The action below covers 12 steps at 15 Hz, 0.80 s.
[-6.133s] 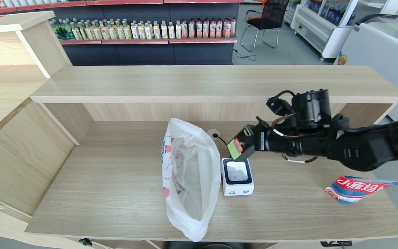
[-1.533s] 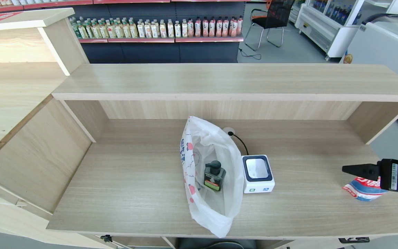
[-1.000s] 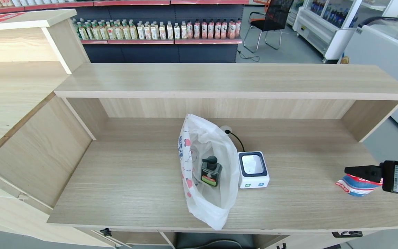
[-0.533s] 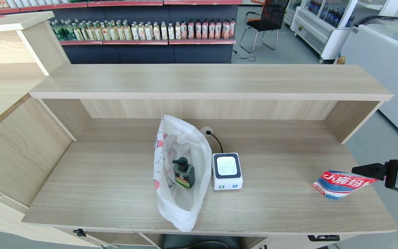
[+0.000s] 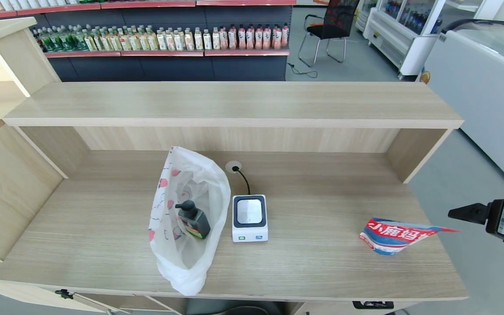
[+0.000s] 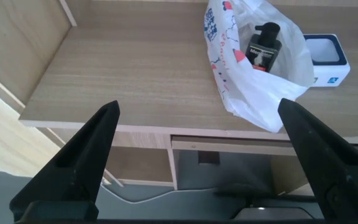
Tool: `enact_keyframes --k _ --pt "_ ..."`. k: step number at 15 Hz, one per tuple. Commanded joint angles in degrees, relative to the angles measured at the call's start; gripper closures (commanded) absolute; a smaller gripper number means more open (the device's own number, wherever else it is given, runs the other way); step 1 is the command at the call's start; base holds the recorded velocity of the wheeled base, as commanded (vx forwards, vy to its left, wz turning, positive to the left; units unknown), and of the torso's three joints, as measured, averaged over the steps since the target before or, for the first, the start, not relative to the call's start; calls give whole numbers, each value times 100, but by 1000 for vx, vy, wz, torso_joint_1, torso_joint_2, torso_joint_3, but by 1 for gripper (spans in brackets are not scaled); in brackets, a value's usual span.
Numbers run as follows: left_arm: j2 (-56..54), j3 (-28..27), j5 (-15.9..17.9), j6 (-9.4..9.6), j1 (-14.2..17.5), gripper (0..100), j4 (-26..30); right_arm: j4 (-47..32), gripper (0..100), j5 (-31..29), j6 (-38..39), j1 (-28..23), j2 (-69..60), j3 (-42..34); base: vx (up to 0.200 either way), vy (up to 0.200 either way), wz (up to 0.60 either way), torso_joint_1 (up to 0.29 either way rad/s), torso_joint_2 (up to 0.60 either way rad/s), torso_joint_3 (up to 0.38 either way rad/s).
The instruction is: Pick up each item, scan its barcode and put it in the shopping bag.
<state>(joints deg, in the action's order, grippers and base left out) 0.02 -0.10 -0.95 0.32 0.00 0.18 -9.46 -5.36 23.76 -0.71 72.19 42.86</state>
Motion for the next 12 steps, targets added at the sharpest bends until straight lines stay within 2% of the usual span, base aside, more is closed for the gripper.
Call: enact_keyframes --k 1,5,8,10,11,12 --pt "-2 1 -2 3 0 0 -1 -21 0 0 164 0 146 91 0 -200 0 7 2 7" --pt "-2 1 -2 12 0 0 -1 -126 0 18 630 27 383 82 0 -200 0 4 2 4" --pt "-2 1 -2 3 0 0 -1 -126 0 44 1447 466 858 240 0 0 0 0 0 0" --pt "-2 1 -2 3 0 0 -1 -328 0 35 2238 888 990 680 0 0 0 0 0 0" --pt "-2 1 -2 3 0 0 -1 -399 0 44 2388 967 972 829 0 0 0 0 0 0" --pt "-2 1 -2 3 0 0 -1 -645 0 44 2818 1240 972 1260 0 0 0 0 0 0"
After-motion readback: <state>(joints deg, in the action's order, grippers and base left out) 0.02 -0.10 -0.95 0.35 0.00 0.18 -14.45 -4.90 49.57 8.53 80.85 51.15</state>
